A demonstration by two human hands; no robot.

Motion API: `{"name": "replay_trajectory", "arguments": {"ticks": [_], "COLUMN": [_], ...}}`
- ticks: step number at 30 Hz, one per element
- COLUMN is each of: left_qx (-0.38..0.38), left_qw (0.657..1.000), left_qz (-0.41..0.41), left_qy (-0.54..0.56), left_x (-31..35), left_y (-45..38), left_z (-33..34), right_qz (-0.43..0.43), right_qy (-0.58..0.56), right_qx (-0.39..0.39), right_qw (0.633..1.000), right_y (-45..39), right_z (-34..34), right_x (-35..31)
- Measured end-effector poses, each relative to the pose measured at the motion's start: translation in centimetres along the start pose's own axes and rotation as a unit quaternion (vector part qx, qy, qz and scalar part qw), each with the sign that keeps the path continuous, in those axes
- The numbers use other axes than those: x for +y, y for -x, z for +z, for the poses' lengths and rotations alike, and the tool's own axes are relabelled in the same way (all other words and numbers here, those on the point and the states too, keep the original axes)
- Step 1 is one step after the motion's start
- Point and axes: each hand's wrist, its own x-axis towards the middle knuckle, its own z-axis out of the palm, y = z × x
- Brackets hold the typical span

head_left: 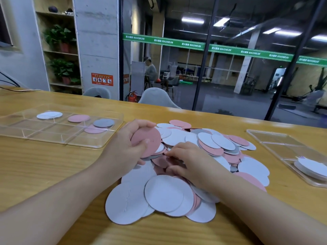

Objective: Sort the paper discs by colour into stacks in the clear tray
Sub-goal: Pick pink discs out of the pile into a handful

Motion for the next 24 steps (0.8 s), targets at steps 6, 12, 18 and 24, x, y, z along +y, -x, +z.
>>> {"name": "replay_trajectory", "arguments": {"ticks": [6, 12, 18, 24], "left_qx": [0.0, 0.01, 0.015, 0.009], "left_qw": [1.0, 1.0, 1.0, 1.0], "left_qz": [0.002, 0.004, -0.011, 0.003], "left_qy": [0.012, 0.008, 0.005, 0.011], "left_x": [-0.4, -0.4, -0.2, -0.6], "left_y": [-0.1, -0.1, 0.0, -0.3], "left_z": [-0.1, -0.1, -0.3, -0.3], "right_qz": [-0.028, -0.043, -0.039, -0.03], "right_qy": [0.099, 0.15, -0.008, -0.083], "right_qx": [0.011, 0.057, 0.132, 0.216], "right_qw": [0.995, 0.986, 0.99, 0.972], "right_y": [-0.2, -1.1, 0.3, 0.3], "right_z": [0.8, 1.5, 1.0, 0.8], "right_x": [-0.4, -0.3, 1.2, 0.7]}}
